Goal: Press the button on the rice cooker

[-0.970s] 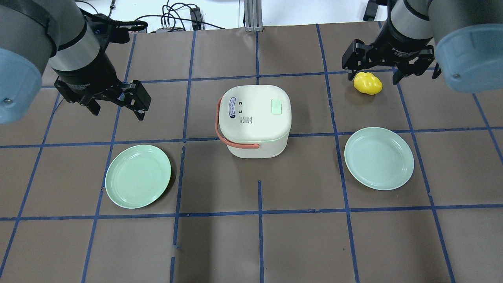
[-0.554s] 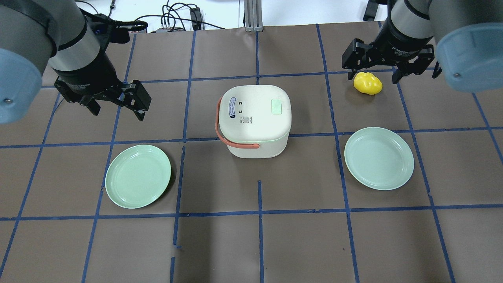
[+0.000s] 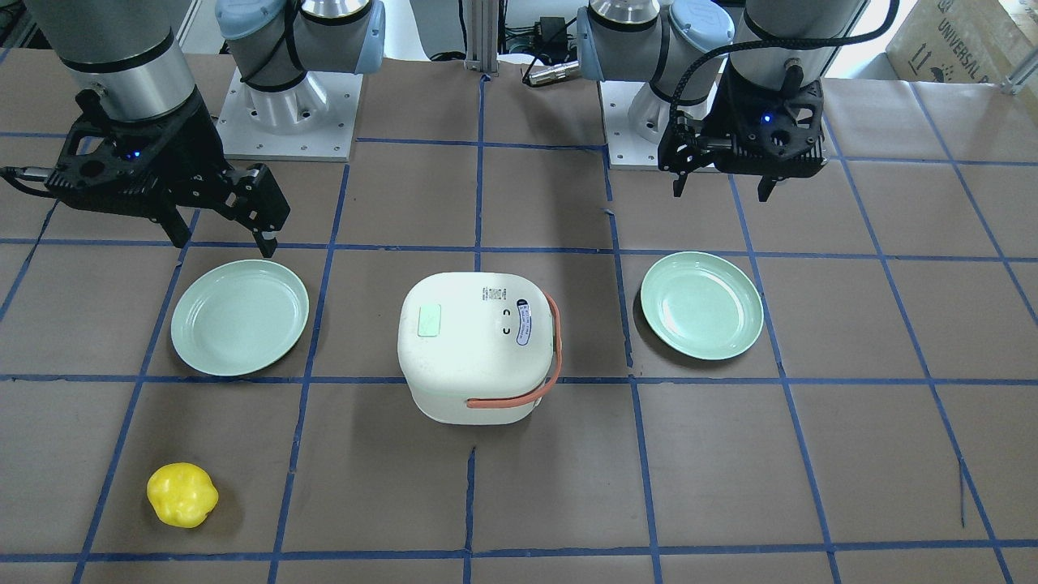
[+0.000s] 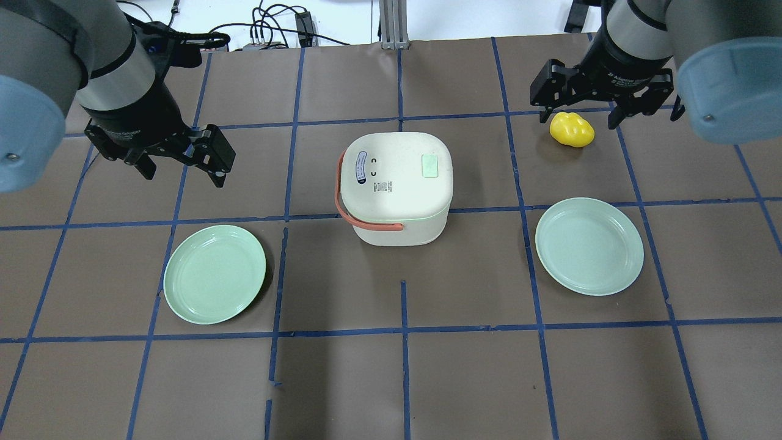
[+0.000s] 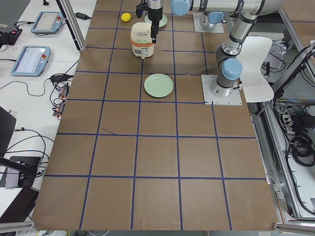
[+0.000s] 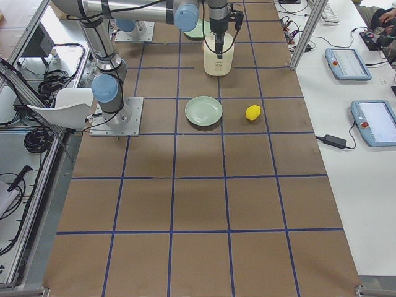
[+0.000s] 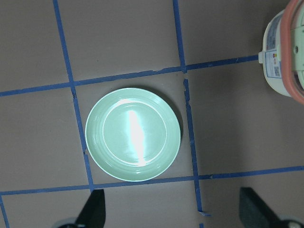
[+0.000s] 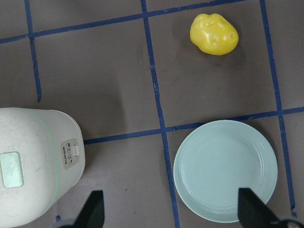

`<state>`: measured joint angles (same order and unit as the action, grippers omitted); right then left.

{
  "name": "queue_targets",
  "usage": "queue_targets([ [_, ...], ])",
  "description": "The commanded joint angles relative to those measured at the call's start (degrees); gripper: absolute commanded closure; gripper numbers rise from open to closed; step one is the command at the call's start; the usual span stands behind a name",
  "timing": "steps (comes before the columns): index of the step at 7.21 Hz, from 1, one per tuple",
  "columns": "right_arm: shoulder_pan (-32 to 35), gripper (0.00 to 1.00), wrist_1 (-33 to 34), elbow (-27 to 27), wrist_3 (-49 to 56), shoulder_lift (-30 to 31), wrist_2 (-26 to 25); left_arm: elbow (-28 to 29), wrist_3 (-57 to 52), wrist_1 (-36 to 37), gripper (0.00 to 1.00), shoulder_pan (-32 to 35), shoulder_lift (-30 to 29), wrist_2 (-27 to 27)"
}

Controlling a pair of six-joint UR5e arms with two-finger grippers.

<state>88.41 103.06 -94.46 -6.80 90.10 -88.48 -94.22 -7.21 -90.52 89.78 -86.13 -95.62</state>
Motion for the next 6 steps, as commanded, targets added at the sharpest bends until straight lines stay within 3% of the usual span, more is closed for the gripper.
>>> queue_targets([
  [1, 0.0, 0.00, 0.0, 0.4, 0.3, -0.1, -0.5, 0.0, 0.0, 0.0, 0.00, 0.0, 0.0, 0.0],
  [2, 0.0, 0.03, 0.0, 0.0, 2.4, 0.0, -0.6, 0.0, 0.0, 0.1, 0.00, 0.0, 0.0, 0.0],
  [5, 0.0, 0.26, 0.0, 0.6, 4.0, 0.0, -0.9, 0.0, 0.0, 0.0, 0.00, 0.0, 0.0, 0.0],
  [6, 0.0, 0.28, 0.0, 0.6, 4.0, 0.0, -0.8, 0.0, 0.0, 0.1, 0.00, 0.0, 0.0, 0.0],
])
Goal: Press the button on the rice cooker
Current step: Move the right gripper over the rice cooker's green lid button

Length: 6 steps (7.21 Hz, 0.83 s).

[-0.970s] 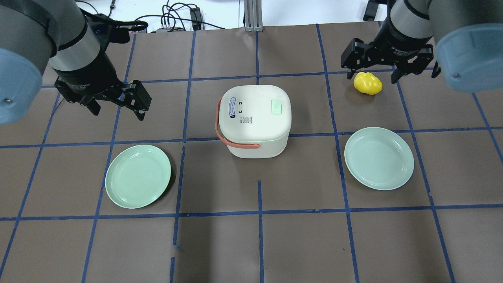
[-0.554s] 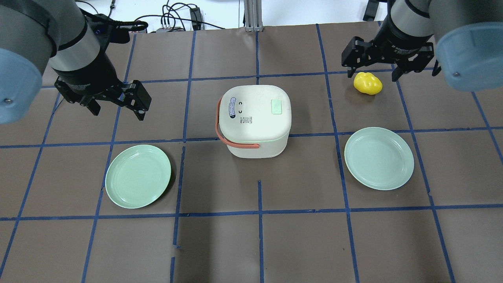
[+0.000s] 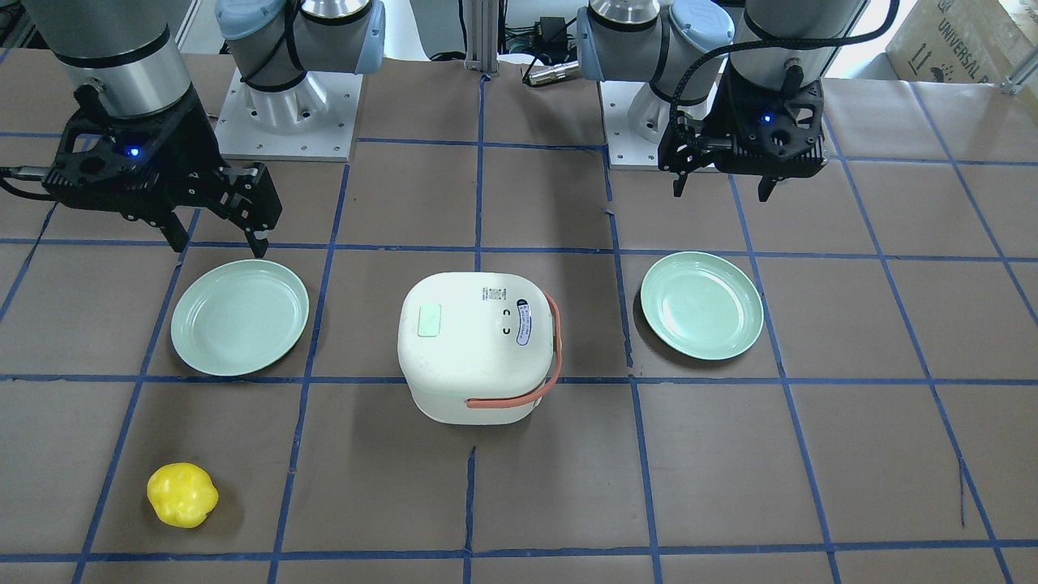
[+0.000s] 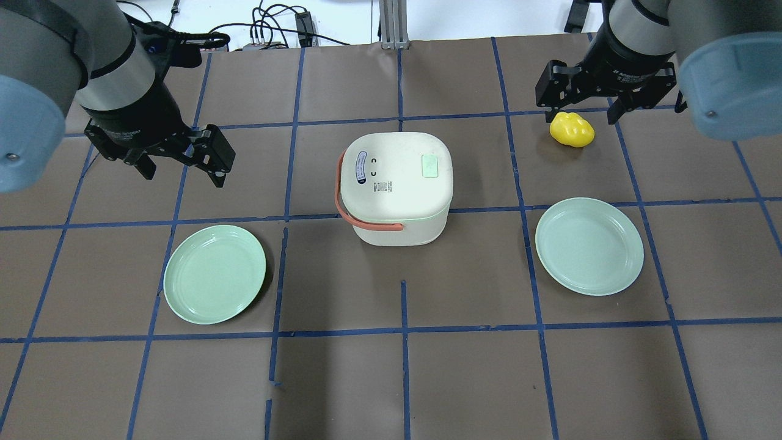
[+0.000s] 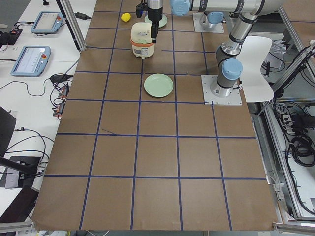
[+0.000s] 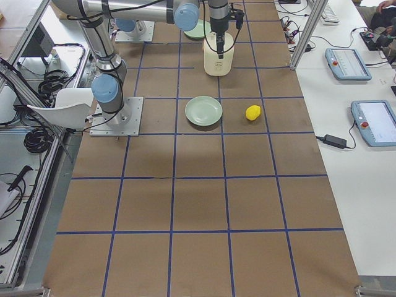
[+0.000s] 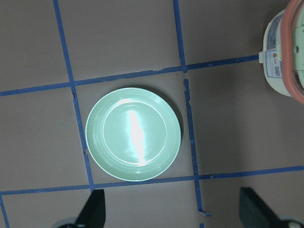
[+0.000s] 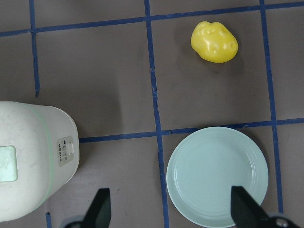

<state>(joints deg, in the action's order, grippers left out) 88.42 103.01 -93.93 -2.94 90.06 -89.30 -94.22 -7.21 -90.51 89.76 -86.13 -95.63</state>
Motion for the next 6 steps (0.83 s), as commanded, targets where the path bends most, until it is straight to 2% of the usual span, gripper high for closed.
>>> queue_targets([
  [1, 0.0, 0.37, 0.0, 0.1, 0.0, 0.0, 0.2, 0.0, 0.0, 0.1, 0.00, 0.0, 0.0, -0.1],
  [2, 0.2, 0.67, 0.0, -0.3, -0.9, 0.0, 0.7, 0.0, 0.0, 0.1, 0.00, 0.1, 0.0, -0.1],
  [3, 0.4, 0.93, -0.2, -0.6, -2.1, -0.1, 1.5, 0.0, 0.0, 0.1, 0.00, 0.1, 0.0, 0.0],
  [4, 1.1, 0.95, 0.0, -0.6, -2.2, -0.2, 5.8, 0.0, 0.0, 0.0, 0.00, 0.0, 0.0, 0.0],
  [5, 2.7, 0.95, 0.6, -0.6, -2.2, -1.2, 6.6, 0.0, 0.0, 0.1, 0.00, 0.0, 0.0, 0.0],
  [6, 5.3, 0.94, 3.9, -0.6, -2.7, -2.7, 6.3, 0.0, 0.0, 0.1, 0.00, 0.1, 0.0, 0.0],
])
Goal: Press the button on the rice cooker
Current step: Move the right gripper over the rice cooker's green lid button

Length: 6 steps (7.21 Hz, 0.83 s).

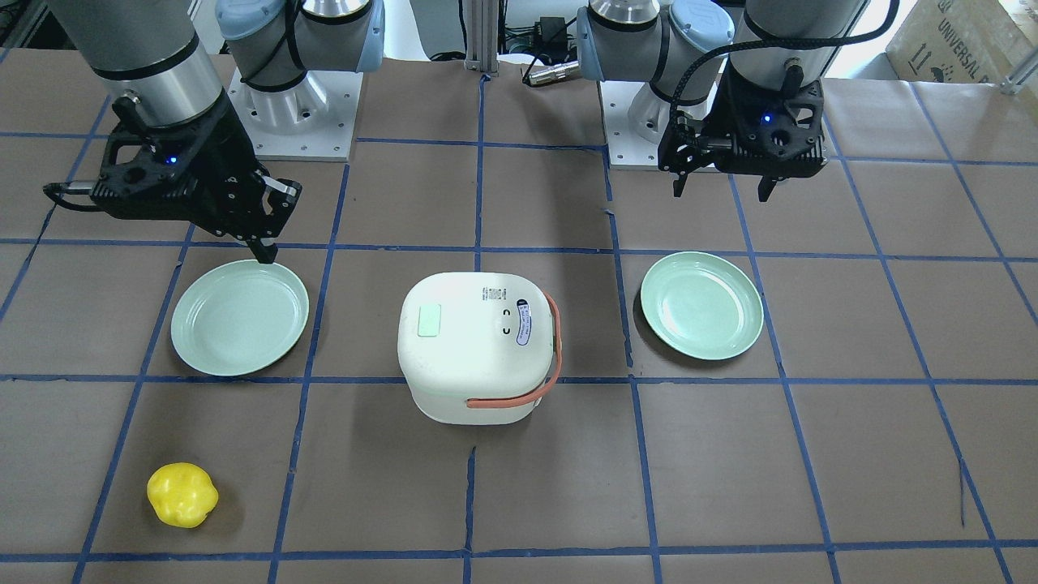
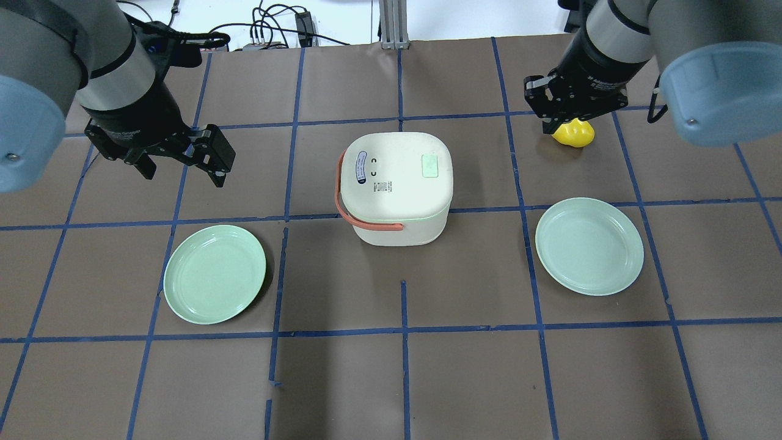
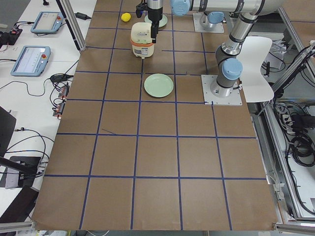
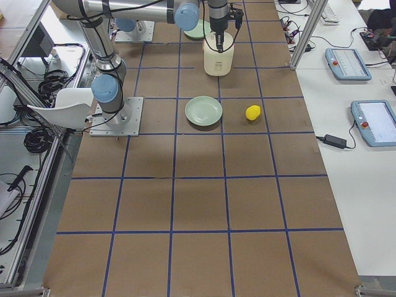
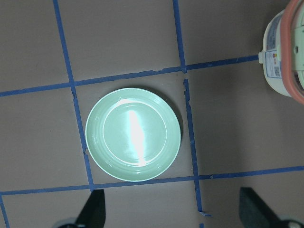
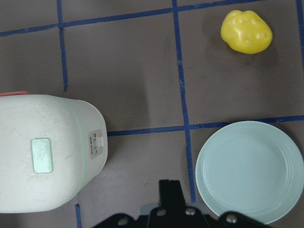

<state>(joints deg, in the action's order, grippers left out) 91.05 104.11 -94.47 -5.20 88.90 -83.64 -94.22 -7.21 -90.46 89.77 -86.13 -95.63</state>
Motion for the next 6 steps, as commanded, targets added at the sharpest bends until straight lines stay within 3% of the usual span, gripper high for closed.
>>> queue_targets([
  [1, 5.7, 0.94, 5.3, 0.4, -2.1, -3.3, 0.2, 0.0, 0.0, 0.0, 0.00, 0.1, 0.0, 0.0],
  [6, 9.0, 0.93, 9.6, 1.5, -2.0, -9.5, 1.1, 0.0, 0.0, -0.1, 0.00, 0.0, 0.0, 0.0],
])
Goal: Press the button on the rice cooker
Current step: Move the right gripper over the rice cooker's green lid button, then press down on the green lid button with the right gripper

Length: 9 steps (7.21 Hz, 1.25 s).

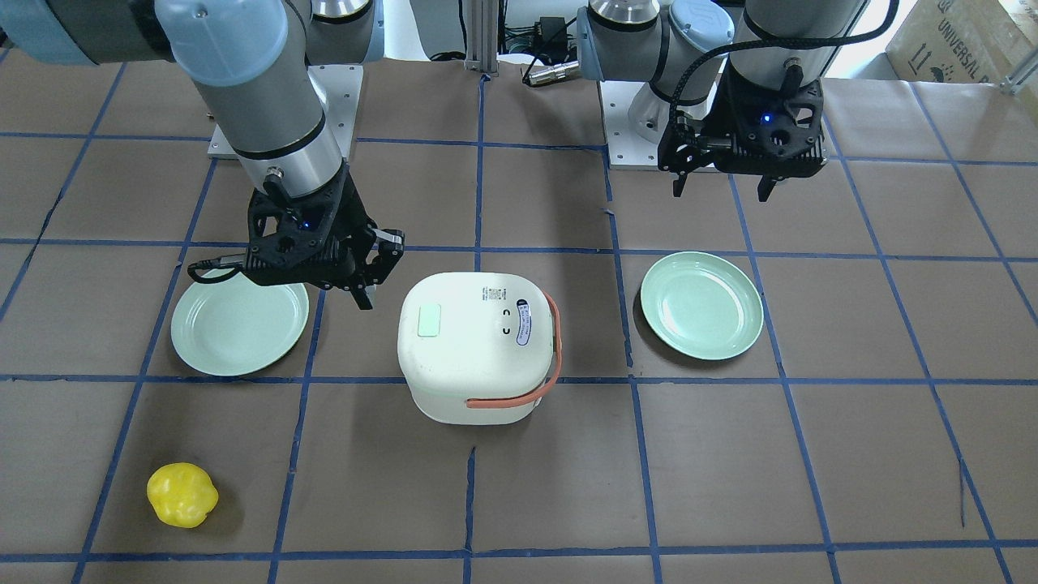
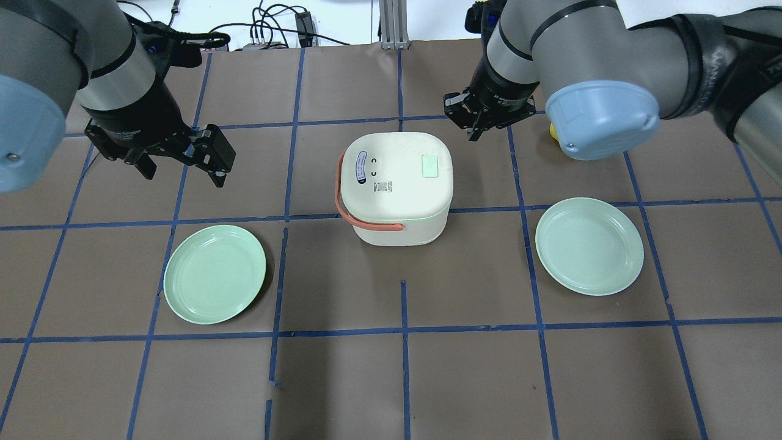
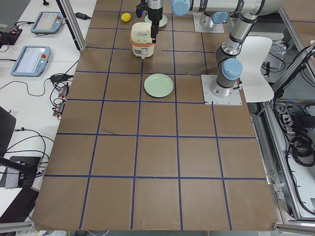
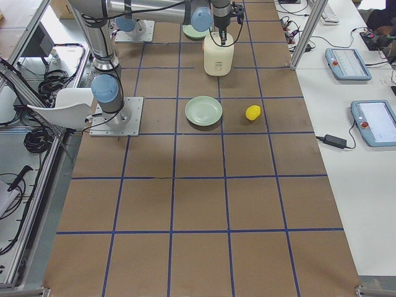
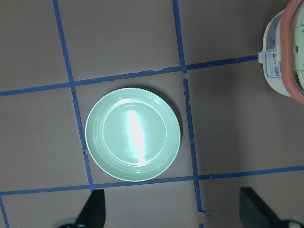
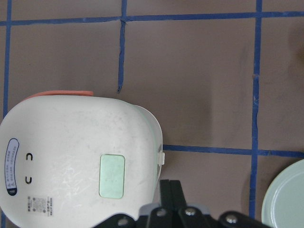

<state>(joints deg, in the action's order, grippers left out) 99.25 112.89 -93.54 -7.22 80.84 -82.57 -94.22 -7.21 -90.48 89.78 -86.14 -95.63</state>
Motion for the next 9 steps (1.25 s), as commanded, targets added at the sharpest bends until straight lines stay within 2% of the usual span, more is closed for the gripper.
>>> queue_targets([
  [1, 2.0, 0.93, 0.7, 2.2, -0.2, -2.8, 0.0, 0.0, 0.0, 0.0, 0.00, 0.0, 0.0, 0.0],
  [3, 3.8, 0.93, 0.7, 5.1, -0.6, -5.7, 0.0, 0.0, 0.0, -0.1, 0.00, 0.0, 0.0, 0.0],
  [8, 3.9, 0.93, 0.6, 3.0, -0.6, -5.9, 0.2, 0.0, 0.0, -0.1, 0.00, 0.0, 0.0, 0.0],
  [9, 4.0, 0.93, 0.6, 2.5, -1.4, -5.7, 2.1, 0.0, 0.0, 0.0, 0.00, 0.0, 0.0, 0.0],
])
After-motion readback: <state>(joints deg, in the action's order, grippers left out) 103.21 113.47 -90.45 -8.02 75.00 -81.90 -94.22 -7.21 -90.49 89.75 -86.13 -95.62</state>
